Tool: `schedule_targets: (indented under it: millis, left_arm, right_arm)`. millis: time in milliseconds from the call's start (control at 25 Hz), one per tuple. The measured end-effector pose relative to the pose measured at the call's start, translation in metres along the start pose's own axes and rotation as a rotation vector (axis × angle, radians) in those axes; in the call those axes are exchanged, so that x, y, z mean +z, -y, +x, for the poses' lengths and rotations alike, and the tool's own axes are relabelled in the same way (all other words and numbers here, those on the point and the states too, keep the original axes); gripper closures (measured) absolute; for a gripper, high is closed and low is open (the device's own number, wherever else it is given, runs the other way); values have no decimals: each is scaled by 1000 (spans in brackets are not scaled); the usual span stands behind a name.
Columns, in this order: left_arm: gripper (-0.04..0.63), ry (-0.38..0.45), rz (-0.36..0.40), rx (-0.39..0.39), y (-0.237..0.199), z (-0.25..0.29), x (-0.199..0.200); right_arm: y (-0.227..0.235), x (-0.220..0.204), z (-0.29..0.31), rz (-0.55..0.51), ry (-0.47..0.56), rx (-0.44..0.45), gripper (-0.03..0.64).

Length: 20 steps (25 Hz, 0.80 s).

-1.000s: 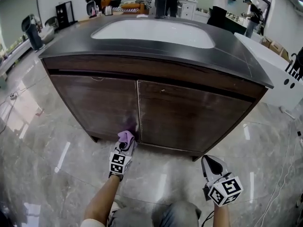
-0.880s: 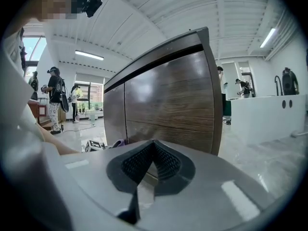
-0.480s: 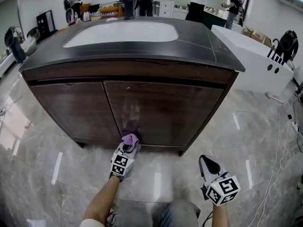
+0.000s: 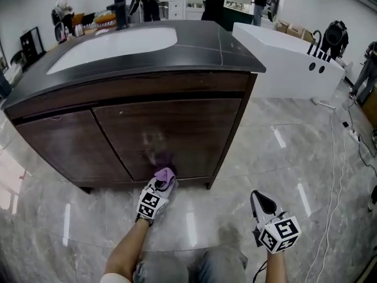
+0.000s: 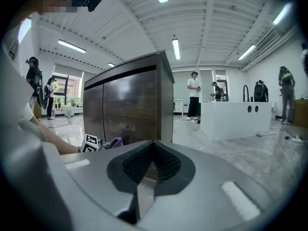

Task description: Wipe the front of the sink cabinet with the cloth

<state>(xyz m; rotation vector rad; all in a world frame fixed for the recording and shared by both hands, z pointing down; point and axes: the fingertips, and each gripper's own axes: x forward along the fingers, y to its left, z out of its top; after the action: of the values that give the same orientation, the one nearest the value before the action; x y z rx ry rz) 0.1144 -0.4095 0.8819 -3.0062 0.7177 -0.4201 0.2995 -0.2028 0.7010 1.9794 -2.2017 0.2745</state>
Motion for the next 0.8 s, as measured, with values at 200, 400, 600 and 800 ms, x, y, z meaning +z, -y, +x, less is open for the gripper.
schedule_targets:
  millis: [200, 400, 600, 800]
  left_arm:
    - [545, -3, 9, -93, 31, 31, 13]
    - [545, -24, 36, -190, 62, 61, 15]
    - [546, -43, 64, -251, 93, 87, 18]
    - [545, -36, 63, -296, 125, 117, 28]
  right_arm:
    - [14, -8, -21, 1, -16, -47, 611]
    - [33, -13, -38, 19, -14, -111, 610]
    - [47, -13, -56, 19, -7, -159, 611]
    - [62, -24, -78, 41, -13, -213, 611]
